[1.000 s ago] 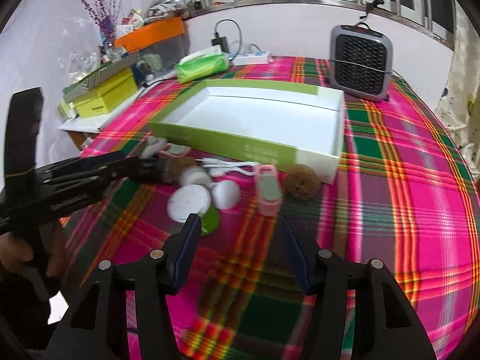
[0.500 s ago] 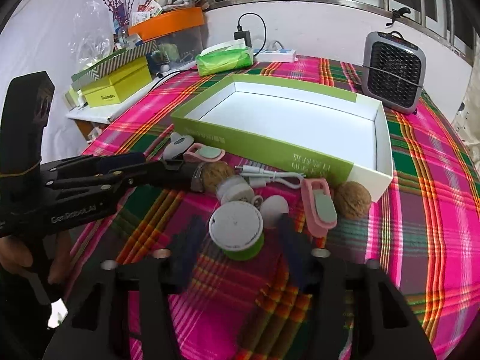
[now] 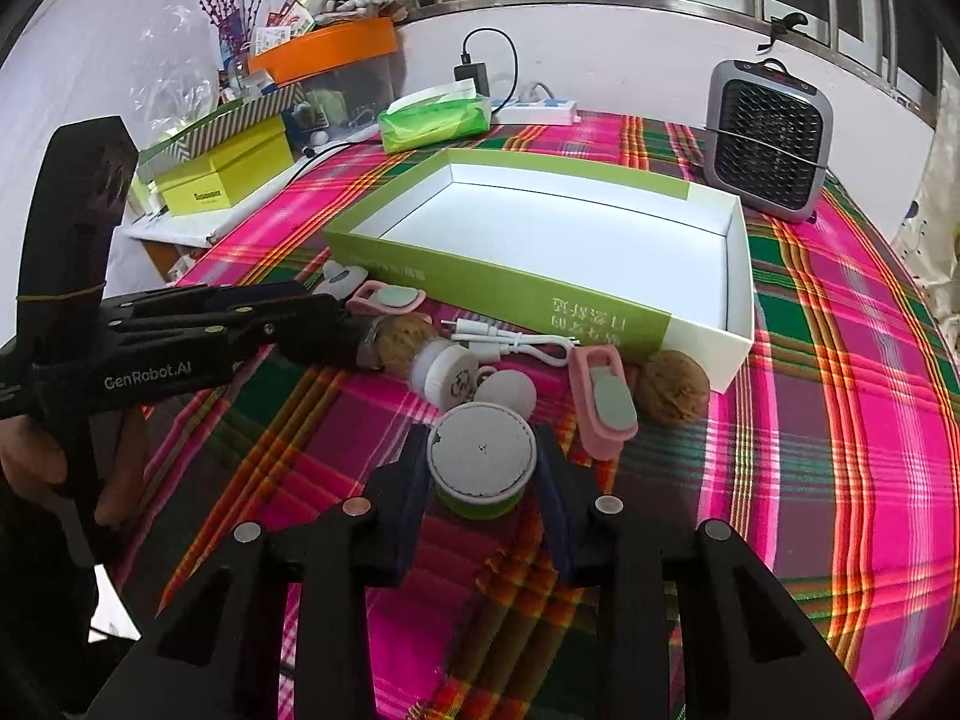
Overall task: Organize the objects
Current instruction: 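Grasp the black cylindrical gadget with the left tool while the right tool grasps the white green-based stand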
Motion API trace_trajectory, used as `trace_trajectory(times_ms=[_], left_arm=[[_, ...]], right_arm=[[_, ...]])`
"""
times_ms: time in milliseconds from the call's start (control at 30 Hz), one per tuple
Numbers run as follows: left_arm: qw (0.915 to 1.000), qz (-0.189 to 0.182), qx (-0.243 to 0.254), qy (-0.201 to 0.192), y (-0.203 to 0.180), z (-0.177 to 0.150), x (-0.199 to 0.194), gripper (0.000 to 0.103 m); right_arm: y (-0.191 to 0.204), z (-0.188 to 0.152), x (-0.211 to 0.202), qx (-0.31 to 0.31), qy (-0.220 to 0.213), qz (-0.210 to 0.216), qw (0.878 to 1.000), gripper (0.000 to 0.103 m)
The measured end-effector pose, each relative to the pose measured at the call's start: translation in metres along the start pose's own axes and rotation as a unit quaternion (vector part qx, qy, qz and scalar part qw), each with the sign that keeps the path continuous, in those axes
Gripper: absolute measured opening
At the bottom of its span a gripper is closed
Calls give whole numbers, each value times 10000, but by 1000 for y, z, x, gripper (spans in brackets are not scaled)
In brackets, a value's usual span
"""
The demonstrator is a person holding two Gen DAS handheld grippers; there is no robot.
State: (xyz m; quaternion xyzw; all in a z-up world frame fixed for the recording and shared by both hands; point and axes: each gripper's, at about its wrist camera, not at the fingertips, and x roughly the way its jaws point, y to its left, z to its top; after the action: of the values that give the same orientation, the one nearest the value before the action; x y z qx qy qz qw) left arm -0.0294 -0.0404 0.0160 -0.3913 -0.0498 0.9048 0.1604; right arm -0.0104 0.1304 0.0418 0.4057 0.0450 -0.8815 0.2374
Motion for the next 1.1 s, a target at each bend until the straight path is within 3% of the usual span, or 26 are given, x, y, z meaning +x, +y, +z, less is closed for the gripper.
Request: trace_trajectory(times_ms=[300, 633, 700, 767, 1100], left_arm=[[9981, -350, 442, 239, -11, -11, -13, 42], [9951, 105, 846, 491, -23, -7, 14, 42], [9951, 97, 845, 505, -23, -7, 14, 37], [9956, 108, 788, 491, -24, -7, 14, 25], [9978, 87, 573, 313, -31, -11, 1, 25]], right_arm=[[-7, -4, -5, 110, -17, -7, 9999, 35], [-10, -4, -6, 142, -11, -45, 9999, 35], [-10, -4, -6, 141, -12, -41, 9999, 35], [-10, -4, -6, 140, -19, -30, 9999, 35], [-10, -4, -14, 147, -138, -33, 9998, 35]])
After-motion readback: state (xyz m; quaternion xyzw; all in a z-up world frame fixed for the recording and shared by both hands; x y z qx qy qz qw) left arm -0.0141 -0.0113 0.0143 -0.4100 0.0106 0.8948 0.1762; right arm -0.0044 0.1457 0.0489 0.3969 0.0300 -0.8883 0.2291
